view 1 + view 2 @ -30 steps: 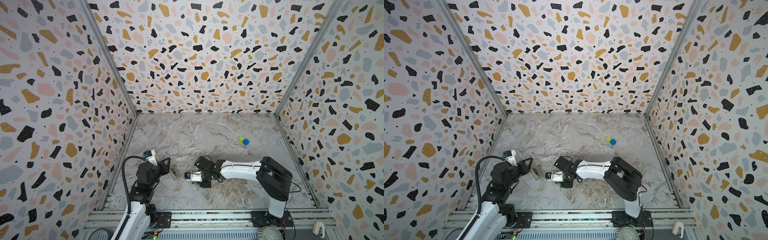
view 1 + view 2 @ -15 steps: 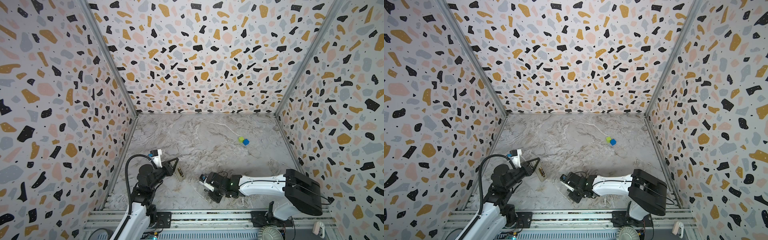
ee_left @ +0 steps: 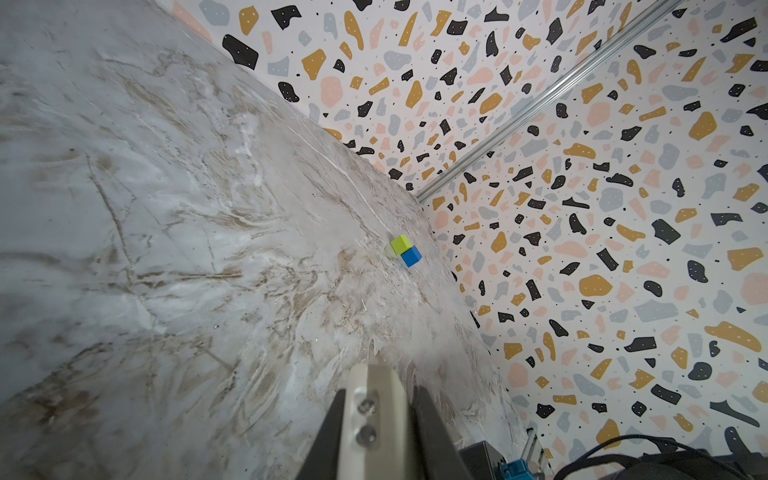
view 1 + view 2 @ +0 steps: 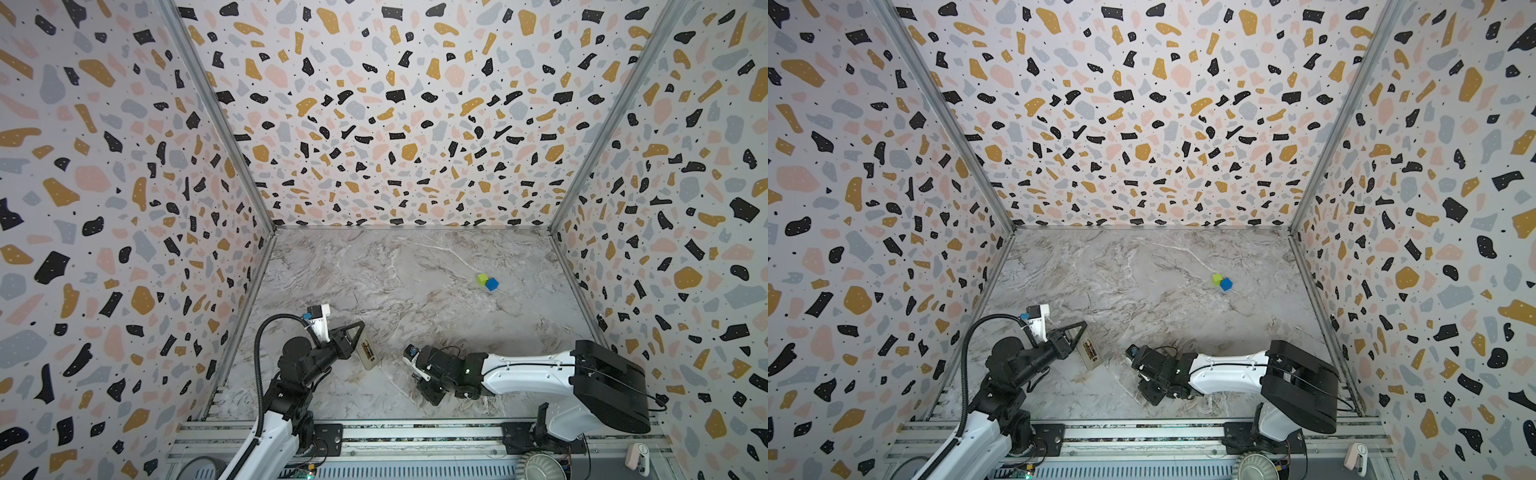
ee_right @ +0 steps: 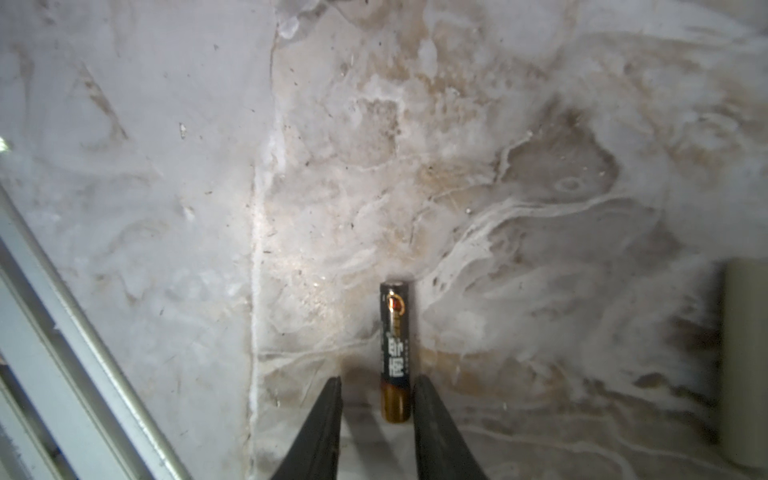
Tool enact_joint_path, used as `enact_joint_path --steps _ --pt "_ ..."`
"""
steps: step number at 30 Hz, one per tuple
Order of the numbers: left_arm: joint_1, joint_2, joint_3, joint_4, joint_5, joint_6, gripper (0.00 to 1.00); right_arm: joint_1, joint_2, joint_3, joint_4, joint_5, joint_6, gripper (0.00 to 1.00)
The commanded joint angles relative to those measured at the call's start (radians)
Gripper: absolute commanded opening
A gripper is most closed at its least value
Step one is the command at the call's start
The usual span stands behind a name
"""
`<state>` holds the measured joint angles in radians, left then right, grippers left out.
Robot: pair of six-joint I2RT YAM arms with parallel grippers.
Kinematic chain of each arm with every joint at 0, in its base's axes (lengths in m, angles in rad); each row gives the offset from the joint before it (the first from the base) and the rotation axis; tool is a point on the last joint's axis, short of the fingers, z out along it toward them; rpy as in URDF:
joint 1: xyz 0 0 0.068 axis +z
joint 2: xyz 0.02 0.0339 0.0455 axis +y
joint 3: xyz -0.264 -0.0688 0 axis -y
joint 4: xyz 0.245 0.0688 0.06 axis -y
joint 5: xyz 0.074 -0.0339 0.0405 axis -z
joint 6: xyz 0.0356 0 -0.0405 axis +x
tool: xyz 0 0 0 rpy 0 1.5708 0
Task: Load the batteries into the remote control
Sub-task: 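Lift the battery upright and carry it toward the remote, then bring the held battery over the compartment beside the first battery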
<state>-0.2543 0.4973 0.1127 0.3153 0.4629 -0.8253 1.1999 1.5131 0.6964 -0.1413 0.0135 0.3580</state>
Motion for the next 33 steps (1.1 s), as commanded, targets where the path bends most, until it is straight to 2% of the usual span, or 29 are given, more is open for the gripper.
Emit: enact_joint_path --steps 1,12,16,20,22,26,30,33 --pt "-0.009 0.003 0.002 0.062 -0.008 0.003 0.0 0.004 -0.01 -0.021 -0.004 0.013 0.011 0.31" --pt "-0.036 0.01 -0.003 0.068 -0.031 0.004 0.0 0.007 0.012 -0.015 -0.062 0.062 -0.005 0.06" --pt "-0.058 0.019 -0.02 0.114 -0.041 -0.022 0.0 0.069 -0.042 -0.002 -0.041 0.102 -0.042 0.0" --pt "-0.089 0.027 -0.039 0.175 -0.066 -0.052 0.0 0.12 -0.15 0.017 -0.013 0.137 -0.05 0.0" --pt "-0.107 0.029 -0.052 0.227 -0.077 -0.105 0.0 0.138 -0.209 0.035 -0.009 0.155 -0.046 0.0" --pt "-0.155 0.049 -0.053 0.266 -0.115 -0.117 0.0 0.166 -0.293 0.073 -0.004 0.183 -0.051 0.0" --pt "-0.204 0.072 -0.065 0.333 -0.153 -0.142 0.0 0.163 -0.312 0.117 0.011 0.209 -0.045 0.0" --pt "-0.253 0.097 -0.073 0.383 -0.19 -0.159 0.0 0.133 -0.27 0.179 -0.007 0.209 -0.052 0.0"
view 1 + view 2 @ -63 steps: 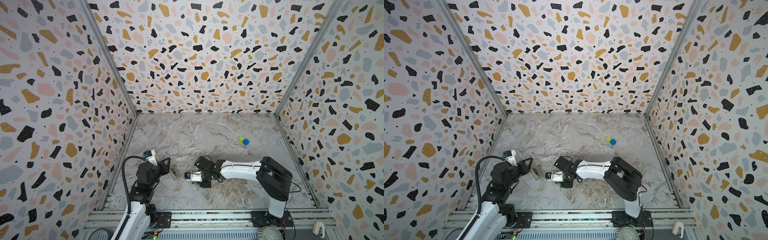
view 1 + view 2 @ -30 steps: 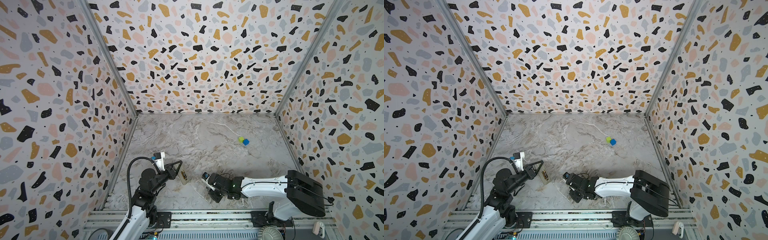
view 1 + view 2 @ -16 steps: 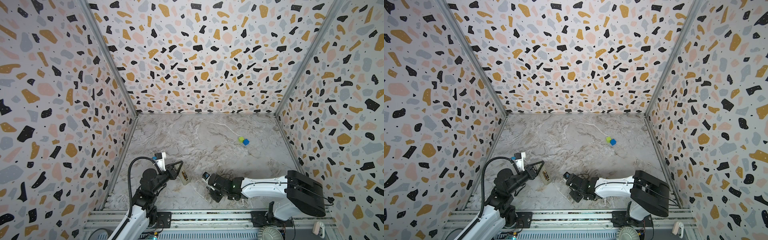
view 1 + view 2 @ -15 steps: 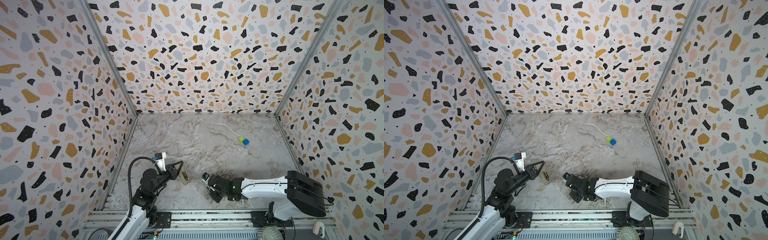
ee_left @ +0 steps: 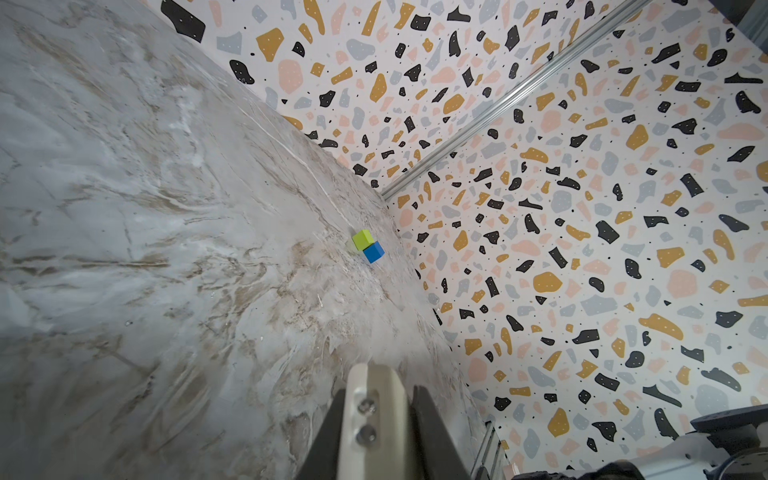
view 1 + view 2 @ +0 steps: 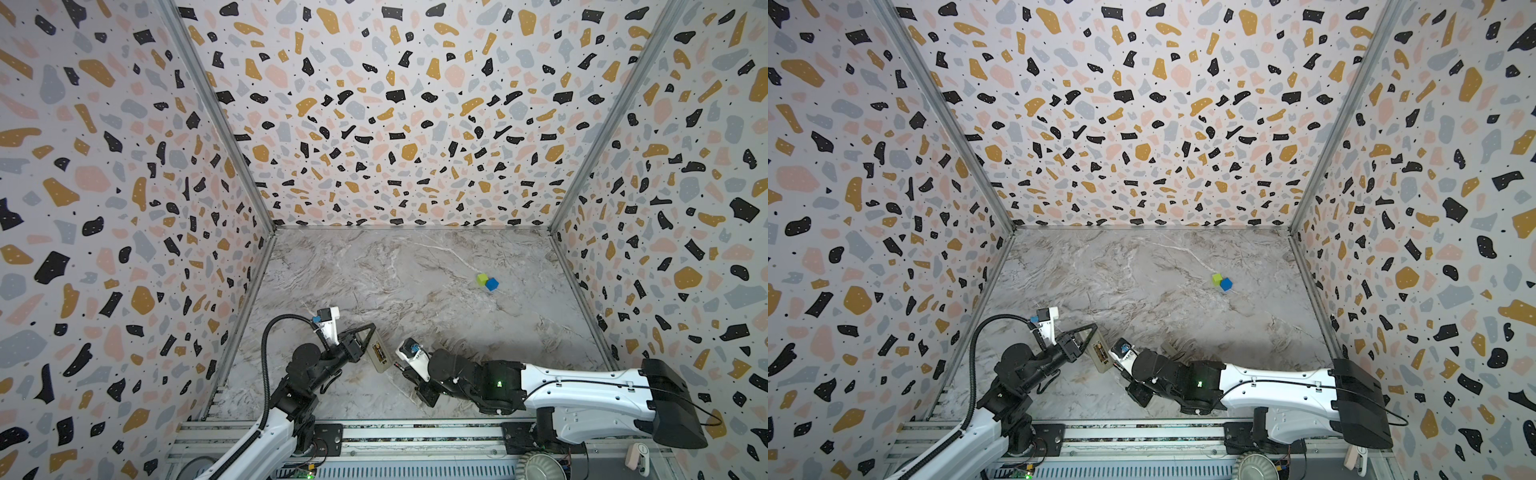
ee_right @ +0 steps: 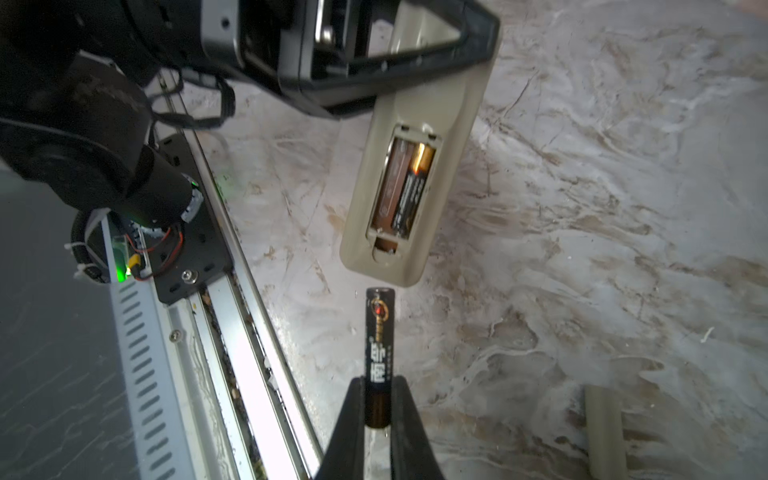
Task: Load the batteries into the remote control
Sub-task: 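Bring the held battery over the compartment beside the first battery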
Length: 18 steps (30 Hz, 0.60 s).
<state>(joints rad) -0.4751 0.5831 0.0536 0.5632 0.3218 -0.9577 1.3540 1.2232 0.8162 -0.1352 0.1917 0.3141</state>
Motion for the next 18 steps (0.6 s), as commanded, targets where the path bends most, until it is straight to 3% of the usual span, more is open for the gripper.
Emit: enact_joint_path --steps 1,8,18 --pt "-0.049 0.02 -0.014 0.143 -0.063 -0.028 0.0 -0.032 0.039 0.08 -0.022 0.03 -0.01 0.0" --pt "-0.12 0.038 -0.017 0.155 -0.149 -0.032 0.0 -0.079 0.114 0.127 -0.013 -0.006 -0.01 0.0" --pt "-0.122 0.013 -0.054 0.144 -0.227 -0.074 0.0 -0.081 0.176 0.156 -0.015 -0.031 -0.01 0.0"
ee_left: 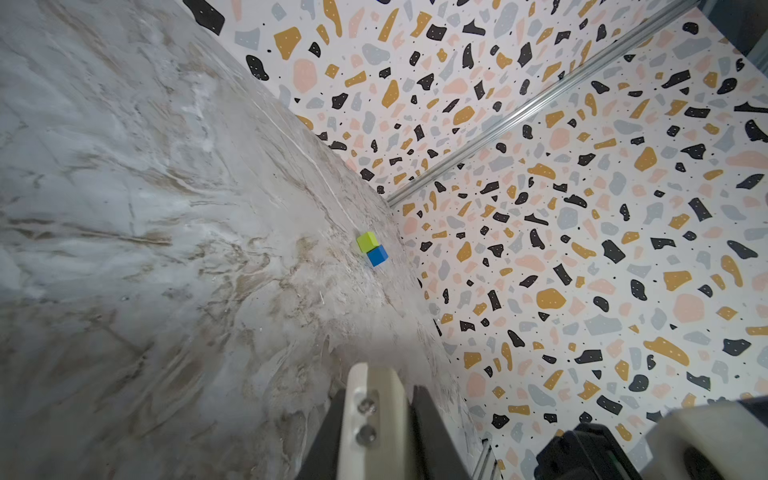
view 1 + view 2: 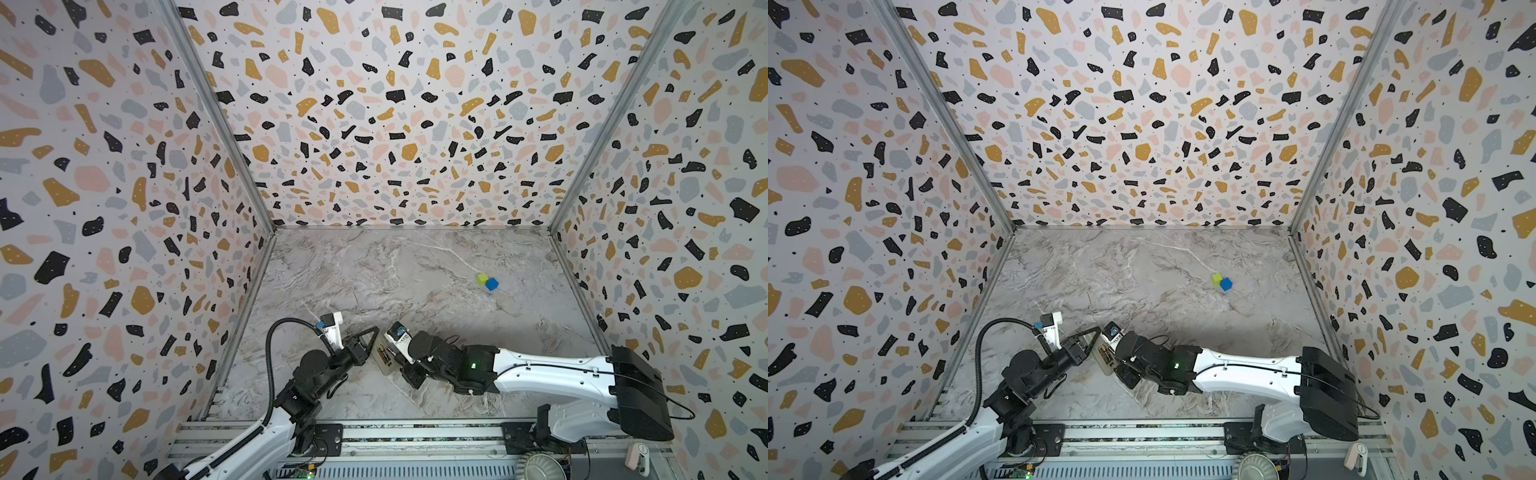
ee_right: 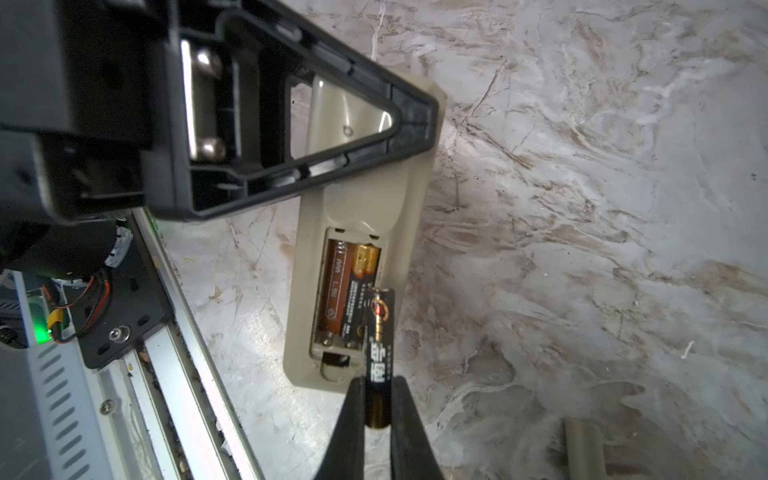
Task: Load the batteries into the remote control
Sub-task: 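Bring the held battery over the compartment beside the first battery, then lower the battery into the compartment with the right gripper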
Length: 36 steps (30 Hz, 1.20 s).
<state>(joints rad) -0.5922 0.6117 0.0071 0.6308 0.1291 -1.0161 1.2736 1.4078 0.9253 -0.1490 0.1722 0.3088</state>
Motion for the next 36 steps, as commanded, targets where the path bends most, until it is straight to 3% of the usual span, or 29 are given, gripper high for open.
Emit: enact_joint_path --steps 1,25,36 --pt "-0.006 -0.017 -0.01 0.078 -0.038 -0.018 0.0 0.0 -0.004 0.049 0.002 -0.014 -0.005 0.0" --pt "-0.008 -0.015 -0.015 0.086 -0.031 -0.018 0.0 -0.021 0.128 0.121 0.01 -0.043 0.002 0.0" --pt "-0.015 0.025 0.003 0.141 0.049 -0.01 0.0 -0.033 0.162 0.155 0.015 -0.04 0.002 0.0"
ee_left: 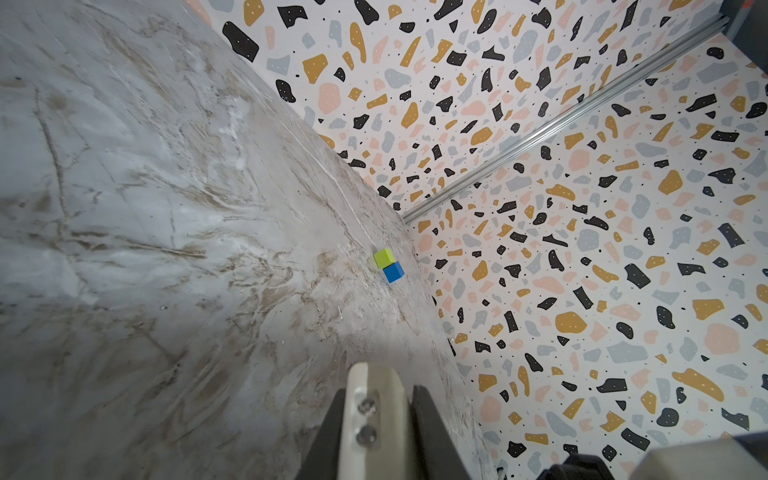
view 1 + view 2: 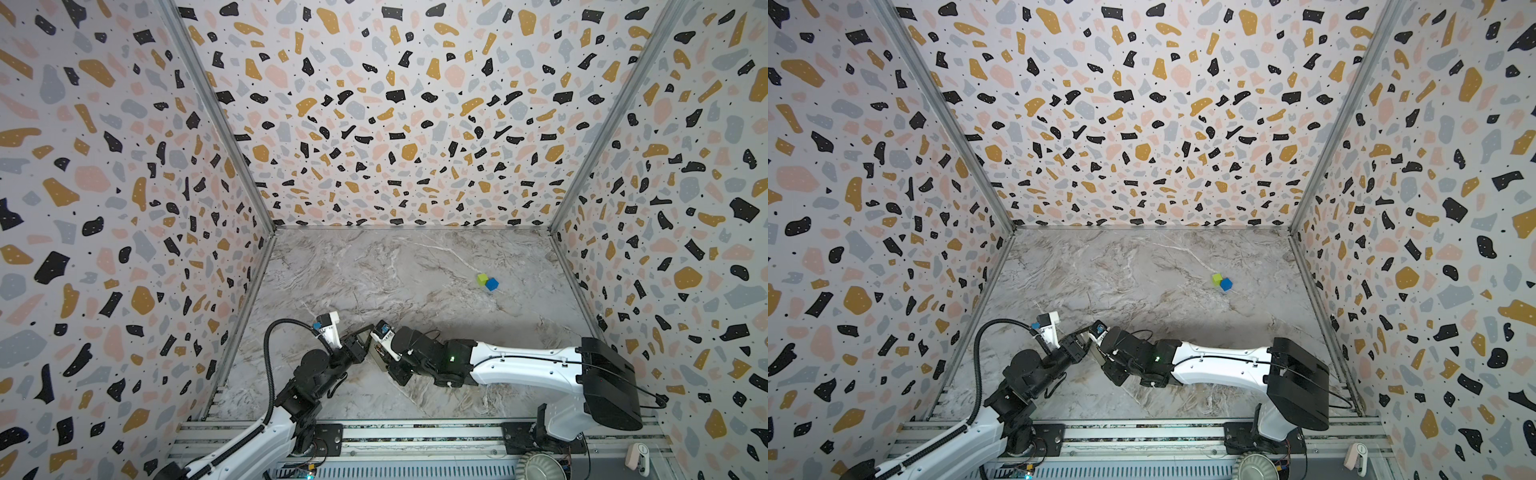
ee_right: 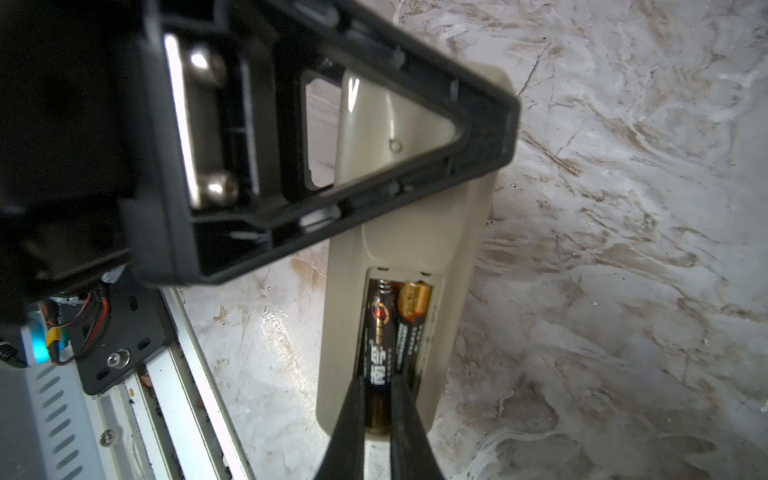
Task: Load the batteries into the remote control
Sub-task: 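Lower the battery into the compartment with the right gripper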
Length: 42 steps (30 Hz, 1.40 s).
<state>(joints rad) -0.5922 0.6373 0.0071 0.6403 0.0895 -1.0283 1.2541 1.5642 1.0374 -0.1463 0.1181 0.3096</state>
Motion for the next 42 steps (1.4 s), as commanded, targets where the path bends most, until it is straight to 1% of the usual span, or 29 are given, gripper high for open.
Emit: enact_joint_path --steps 1,6,11,17,23,35,42 --pt "-0.017 0.002 0.001 0.136 0.09 0.0 0.0 -0.014 0.007 0.044 0.013 0.014 0.001 0.0" --pt "-0.023 0.017 -0.006 0.166 0.092 -0.012 0.0 -0.013 0.009 0.044 0.013 0.019 0.006 0.06" --pt "-0.025 0.02 -0.012 0.184 0.091 -0.027 0.0 -0.015 -0.002 0.033 0.019 0.021 0.008 0.15" --pt "-0.024 0.019 -0.022 0.202 0.081 -0.047 0.0 -0.014 -0.016 0.029 0.02 0.022 0.009 0.22" --pt "-0.024 0.019 -0.035 0.213 0.077 -0.06 0.0 -0.012 -0.045 0.011 0.036 0.021 0.009 0.26" --pt "-0.025 0.018 -0.045 0.221 0.069 -0.078 0.0 0.004 -0.068 0.004 0.045 0.016 -0.008 0.27" --pt "-0.025 0.015 -0.054 0.19 0.087 -0.065 0.0 0.015 -0.104 0.038 -0.012 0.064 -0.022 0.34"
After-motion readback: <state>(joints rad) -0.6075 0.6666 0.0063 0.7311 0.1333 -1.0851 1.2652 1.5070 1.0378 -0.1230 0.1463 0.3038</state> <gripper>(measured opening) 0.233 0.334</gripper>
